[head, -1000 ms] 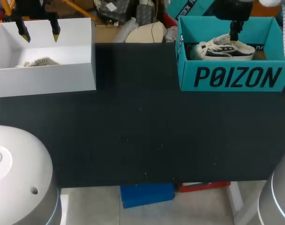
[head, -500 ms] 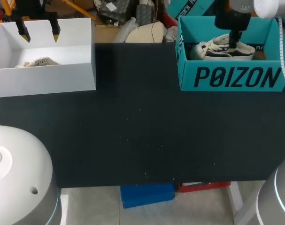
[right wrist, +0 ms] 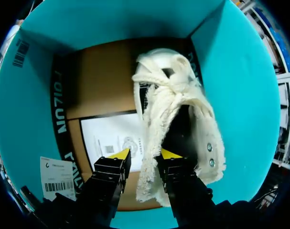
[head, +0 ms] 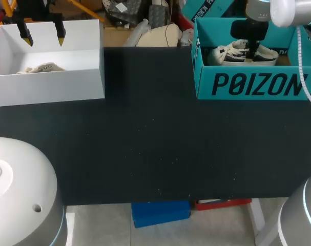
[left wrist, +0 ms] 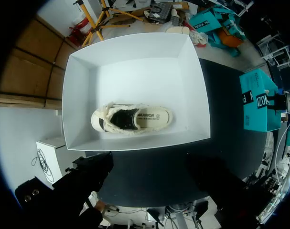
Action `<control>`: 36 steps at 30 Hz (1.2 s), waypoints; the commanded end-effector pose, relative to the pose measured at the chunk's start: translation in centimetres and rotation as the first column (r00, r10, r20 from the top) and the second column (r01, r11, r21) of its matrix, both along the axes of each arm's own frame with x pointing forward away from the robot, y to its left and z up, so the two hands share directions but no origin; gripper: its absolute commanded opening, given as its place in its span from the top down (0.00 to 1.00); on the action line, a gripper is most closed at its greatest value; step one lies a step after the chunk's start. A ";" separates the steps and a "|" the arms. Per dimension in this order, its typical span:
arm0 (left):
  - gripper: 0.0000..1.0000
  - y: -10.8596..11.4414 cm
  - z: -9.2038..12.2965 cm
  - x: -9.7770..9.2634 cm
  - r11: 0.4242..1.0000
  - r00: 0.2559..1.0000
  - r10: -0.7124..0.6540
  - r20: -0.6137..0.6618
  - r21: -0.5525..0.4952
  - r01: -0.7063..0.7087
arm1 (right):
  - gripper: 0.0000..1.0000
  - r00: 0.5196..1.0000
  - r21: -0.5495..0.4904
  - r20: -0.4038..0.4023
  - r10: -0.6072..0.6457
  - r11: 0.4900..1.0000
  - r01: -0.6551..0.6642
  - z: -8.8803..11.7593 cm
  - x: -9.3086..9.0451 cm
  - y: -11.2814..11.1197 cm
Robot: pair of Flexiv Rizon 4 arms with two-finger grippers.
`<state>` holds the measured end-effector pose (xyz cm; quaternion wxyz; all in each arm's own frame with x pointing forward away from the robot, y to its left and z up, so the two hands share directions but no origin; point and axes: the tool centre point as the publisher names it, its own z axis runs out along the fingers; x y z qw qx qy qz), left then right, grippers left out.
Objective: Take the shoe out of the shoebox, open the shoe tongue, remove and reinsert the insole, then place the shoe into the shoebox
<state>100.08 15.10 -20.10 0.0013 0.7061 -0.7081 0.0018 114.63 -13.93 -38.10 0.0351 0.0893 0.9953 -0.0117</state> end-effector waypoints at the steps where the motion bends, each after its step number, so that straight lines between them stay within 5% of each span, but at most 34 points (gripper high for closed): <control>1: 0.00 -0.1 0.1 0.0 1.000 1.000 0.001 -0.001 0.002 -0.001 | 0.65 1.000 0.003 -0.017 0.004 1.000 -0.004 -1.1 0.9 0.1; 16: 0.00 -0.1 0.1 0.0 1.000 1.000 0.001 -0.001 0.002 -0.001 | 0.64 0.999 0.007 -0.044 0.013 1.000 -0.013 -3.0 0.6 -0.2; 18: 0.00 -0.1 0.1 0.0 1.000 1.000 0.001 -0.001 0.002 -0.001 | 0.76 0.999 0.005 -0.045 0.012 1.000 -0.012 -3.1 0.5 -0.2; 20: 0.00 -0.1 0.1 0.0 1.000 1.000 0.001 -0.001 0.002 -0.001 | 1.00 0.999 0.003 -0.045 0.013 1.000 -0.013 -3.1 0.5 -0.3; 24: 0.00 -0.1 0.1 0.0 1.000 1.000 0.001 -0.001 0.002 -0.001 | 1.00 0.999 0.003 -0.045 0.009 1.000 -0.009 -3.0 0.2 -0.4; 36: 0.00 -0.1 0.1 0.0 1.000 1.000 0.001 -0.001 0.002 -0.001 | 1.00 1.000 -0.022 0.009 0.000 1.000 0.000 1.3 -2.5 -2.0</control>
